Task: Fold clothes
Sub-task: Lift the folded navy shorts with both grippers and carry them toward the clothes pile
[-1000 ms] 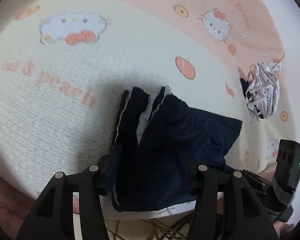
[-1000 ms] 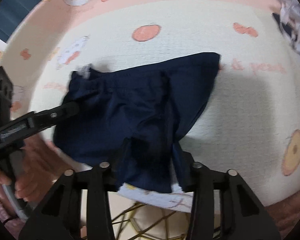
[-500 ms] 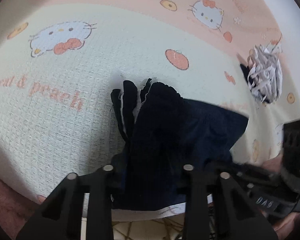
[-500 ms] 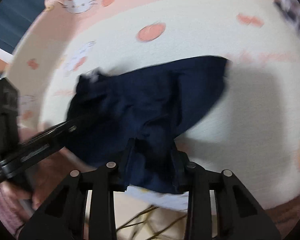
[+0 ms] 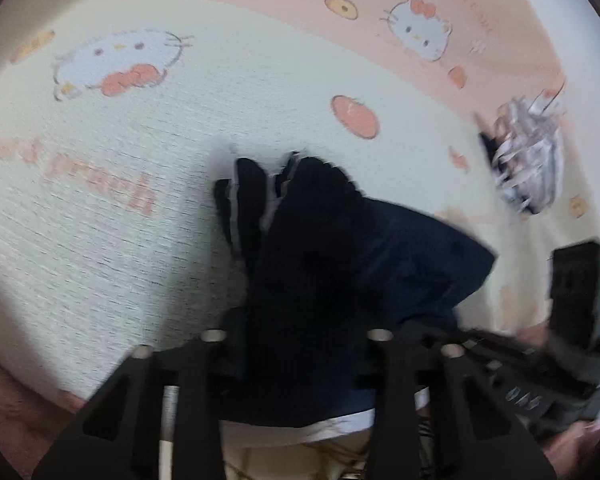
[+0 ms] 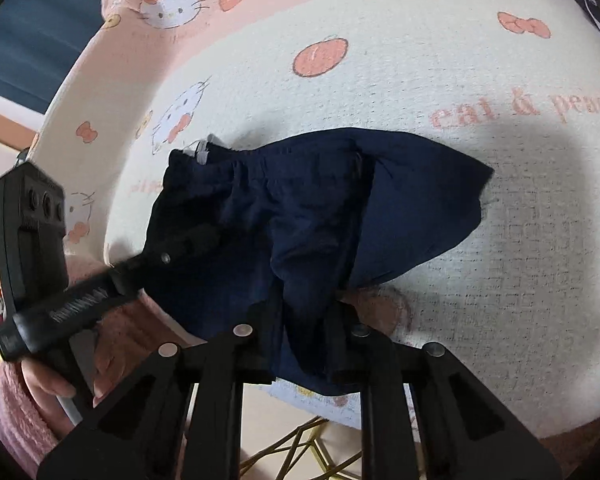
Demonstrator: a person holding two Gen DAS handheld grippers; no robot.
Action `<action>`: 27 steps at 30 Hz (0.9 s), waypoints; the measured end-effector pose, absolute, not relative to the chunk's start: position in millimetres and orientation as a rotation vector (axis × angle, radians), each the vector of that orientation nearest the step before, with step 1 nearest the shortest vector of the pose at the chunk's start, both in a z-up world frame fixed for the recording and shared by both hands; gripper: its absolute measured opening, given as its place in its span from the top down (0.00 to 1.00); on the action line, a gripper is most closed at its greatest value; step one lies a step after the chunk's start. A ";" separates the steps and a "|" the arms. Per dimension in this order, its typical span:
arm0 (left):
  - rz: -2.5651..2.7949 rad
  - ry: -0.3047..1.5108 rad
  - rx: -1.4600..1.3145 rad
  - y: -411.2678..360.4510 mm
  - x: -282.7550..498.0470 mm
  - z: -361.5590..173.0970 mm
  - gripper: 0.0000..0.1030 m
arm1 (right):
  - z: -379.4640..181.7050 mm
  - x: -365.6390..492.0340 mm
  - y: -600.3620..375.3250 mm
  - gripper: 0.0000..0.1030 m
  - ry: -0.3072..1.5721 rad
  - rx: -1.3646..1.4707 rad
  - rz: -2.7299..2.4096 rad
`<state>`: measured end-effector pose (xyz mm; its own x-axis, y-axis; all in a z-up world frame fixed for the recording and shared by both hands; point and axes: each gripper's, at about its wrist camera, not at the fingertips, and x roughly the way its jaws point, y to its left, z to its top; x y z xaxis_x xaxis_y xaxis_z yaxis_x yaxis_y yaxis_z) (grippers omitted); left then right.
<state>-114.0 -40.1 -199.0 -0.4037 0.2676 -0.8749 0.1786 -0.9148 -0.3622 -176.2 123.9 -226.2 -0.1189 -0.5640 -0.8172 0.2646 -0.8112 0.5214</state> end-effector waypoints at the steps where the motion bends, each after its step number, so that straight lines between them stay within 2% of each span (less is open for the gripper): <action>1: 2.505 -0.638 -1.677 -40.6 -113.8 -198.7 0.78 | -226.7 -177.6 123.8 0.86 -0.340 1.614 -1.981; 2: 2.496 -0.648 -1.664 -40.8 -113.8 -197.8 0.85 | -225.9 -176.8 122.9 0.86 -0.332 1.607 -1.983; 6: 2.442 -0.573 -1.558 -21.1 -111.7 -176.7 0.87 | -218.2 -174.9 114.2 0.90 -0.261 1.557 -2.000; 9: 2.432 -0.475 -1.502 0.0 -113.9 -157.1 0.87 | -194.4 -170.3 128.5 0.90 -0.323 1.505 -2.027; 14: 2.389 -0.465 -1.378 37.5 -140.3 -115.1 0.87 | -148.1 -185.4 162.2 0.90 -0.420 1.423 -2.114; 18: 2.317 -0.464 -1.245 81.6 -176.1 -72.3 0.87 | -106.5 -204.1 212.6 0.90 -0.489 1.355 -2.185; 27: 2.237 -0.306 -0.986 222.9 -281.7 10.8 0.87 | 5.0 -273.3 360.5 0.90 -0.553 1.161 -2.465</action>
<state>-281.7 222.9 10.8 -0.4939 0.6582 -0.5682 -0.4812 -0.7512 -0.4519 -273.3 360.5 5.0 -0.5979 -0.4746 -0.6460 0.1532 -0.8587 0.4891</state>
